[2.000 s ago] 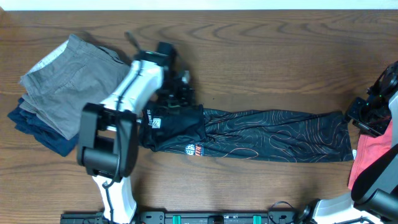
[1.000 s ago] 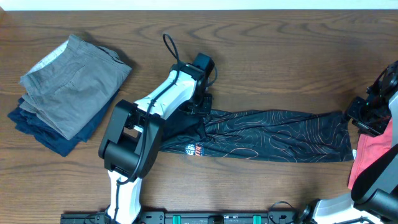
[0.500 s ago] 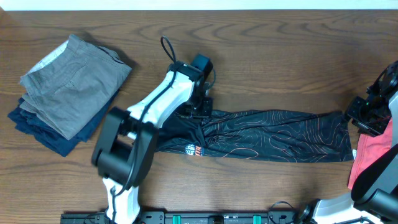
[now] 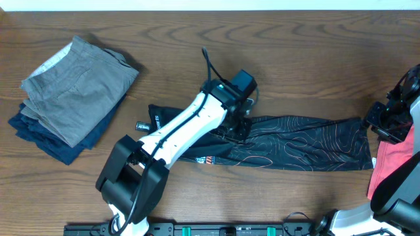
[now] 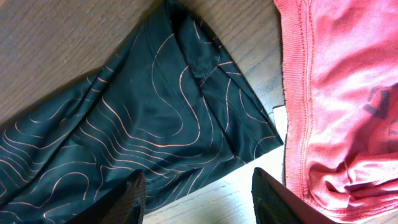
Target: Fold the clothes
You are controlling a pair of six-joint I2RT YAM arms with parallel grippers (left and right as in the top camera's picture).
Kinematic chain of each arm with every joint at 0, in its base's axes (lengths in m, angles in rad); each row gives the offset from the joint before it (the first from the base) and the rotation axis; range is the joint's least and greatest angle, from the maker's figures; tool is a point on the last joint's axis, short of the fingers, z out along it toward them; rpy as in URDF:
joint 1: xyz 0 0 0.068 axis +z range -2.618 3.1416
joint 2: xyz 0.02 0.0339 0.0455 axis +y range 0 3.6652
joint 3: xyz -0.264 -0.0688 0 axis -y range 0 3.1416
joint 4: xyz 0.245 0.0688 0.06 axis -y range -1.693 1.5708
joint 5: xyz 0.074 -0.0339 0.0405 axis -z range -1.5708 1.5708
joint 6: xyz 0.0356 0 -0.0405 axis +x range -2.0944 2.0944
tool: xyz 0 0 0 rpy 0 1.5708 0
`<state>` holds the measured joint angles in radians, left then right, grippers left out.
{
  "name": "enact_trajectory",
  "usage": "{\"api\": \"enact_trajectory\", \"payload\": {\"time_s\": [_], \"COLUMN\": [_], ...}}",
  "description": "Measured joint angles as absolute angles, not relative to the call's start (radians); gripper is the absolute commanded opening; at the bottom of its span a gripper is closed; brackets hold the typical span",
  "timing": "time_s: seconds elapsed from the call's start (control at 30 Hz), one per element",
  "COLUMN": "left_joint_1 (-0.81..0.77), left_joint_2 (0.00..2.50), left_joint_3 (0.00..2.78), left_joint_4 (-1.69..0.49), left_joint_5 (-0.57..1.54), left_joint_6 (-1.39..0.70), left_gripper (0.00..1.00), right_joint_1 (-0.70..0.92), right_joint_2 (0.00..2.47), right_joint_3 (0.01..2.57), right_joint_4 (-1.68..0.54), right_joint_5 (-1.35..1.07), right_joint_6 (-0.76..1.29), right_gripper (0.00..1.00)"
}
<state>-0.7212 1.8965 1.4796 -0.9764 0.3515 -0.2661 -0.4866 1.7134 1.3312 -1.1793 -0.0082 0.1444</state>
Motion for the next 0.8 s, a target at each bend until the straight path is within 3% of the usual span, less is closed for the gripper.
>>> {"api": "enact_trajectory", "payload": {"time_s": [0.13, 0.37, 0.57, 0.8], "left_joint_1": [-0.725, -0.725, -0.721, -0.639], "left_joint_2": [1.898, 1.904, 1.904, 1.901], "left_joint_3": [1.480, 1.480, 1.480, 1.479], "left_joint_4": [-0.947, -0.879, -0.899, -1.020], "left_joint_5": [0.324, 0.307, 0.307, 0.308], "left_joint_6": [-0.267, -0.282, -0.290, -0.304], "left_gripper": [0.06, 0.32, 0.31, 0.31], "right_joint_1": [-0.487, -0.487, -0.487, -0.487], "right_joint_2": [1.713, 1.713, 1.713, 1.713], "right_joint_3": [1.331, 1.331, 1.331, 1.330], "right_joint_4": [-1.181, -1.182, -1.185, -1.196], "right_joint_5": [-0.008, -0.008, -0.008, -0.008], "right_joint_6": [0.144, 0.144, 0.144, 0.090], "right_gripper": [0.53, 0.54, 0.57, 0.74]}}
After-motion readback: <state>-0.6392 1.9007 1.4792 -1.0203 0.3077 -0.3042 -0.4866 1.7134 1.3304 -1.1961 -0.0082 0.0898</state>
